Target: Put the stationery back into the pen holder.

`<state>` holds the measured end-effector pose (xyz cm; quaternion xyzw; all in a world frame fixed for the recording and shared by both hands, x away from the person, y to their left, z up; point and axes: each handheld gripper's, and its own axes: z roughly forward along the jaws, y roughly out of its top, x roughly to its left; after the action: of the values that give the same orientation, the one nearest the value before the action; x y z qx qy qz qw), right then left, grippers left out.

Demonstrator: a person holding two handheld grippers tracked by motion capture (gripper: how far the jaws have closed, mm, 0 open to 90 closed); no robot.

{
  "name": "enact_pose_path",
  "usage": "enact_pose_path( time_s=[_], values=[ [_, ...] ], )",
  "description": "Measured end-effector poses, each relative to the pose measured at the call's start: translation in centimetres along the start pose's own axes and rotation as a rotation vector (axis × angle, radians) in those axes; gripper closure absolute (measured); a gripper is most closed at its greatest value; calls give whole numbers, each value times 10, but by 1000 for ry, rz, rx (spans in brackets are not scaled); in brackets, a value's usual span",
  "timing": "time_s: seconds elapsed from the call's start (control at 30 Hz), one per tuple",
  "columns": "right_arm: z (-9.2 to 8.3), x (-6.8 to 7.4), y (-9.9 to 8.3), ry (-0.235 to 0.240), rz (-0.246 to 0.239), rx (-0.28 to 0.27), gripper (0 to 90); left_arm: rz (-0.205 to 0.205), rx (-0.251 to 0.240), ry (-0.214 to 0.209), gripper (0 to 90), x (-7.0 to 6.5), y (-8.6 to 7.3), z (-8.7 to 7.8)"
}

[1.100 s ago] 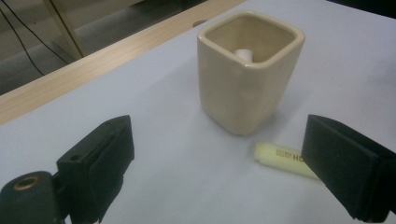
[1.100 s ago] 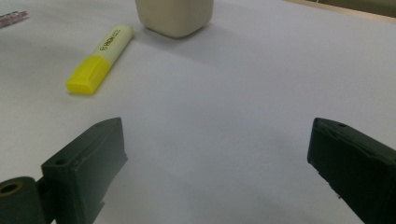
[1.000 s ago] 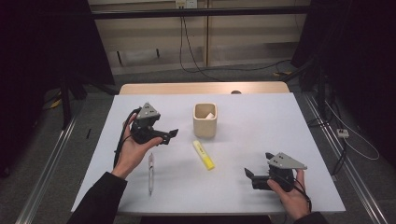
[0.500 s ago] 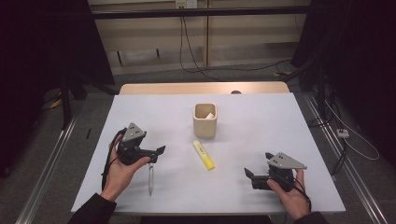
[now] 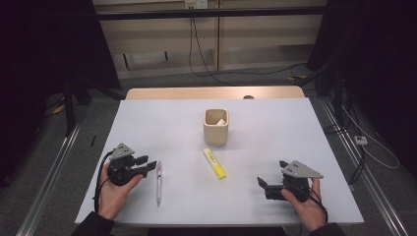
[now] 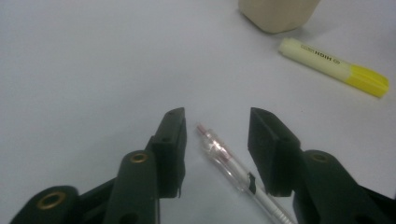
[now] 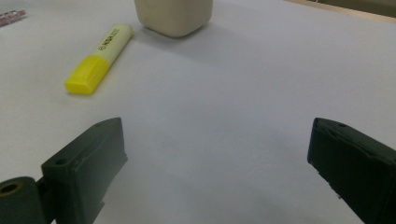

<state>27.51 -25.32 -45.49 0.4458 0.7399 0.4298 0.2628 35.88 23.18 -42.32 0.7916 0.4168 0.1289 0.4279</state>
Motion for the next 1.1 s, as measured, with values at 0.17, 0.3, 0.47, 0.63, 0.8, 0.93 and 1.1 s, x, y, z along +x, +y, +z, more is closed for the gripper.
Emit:
enact_pose_path(
  time_s=[0.17,0.3,0.47,0.63,0.8,0.93,1.1],
  values=[
    [1,0,0,1,-4,1,40,14,18,16,779,7,-3,2],
    [1,0,0,0,-3,1,40,16,66,40,900,10,-7,11],
    [1,0,0,-1,-4,2,40,28,94,52,900,8,-8,19],
    [0,0,0,0,-4,3,40,39,134,54,900,5,-9,27],
    [1,0,0,0,-4,2,40,43,157,54,900,2,-10,33],
    [0,0,0,0,-2,3,40,50,166,53,900,2,-9,33],
    [1,1,0,1,-5,5,40,57,164,59,900,1,-8,34]
  ],
)
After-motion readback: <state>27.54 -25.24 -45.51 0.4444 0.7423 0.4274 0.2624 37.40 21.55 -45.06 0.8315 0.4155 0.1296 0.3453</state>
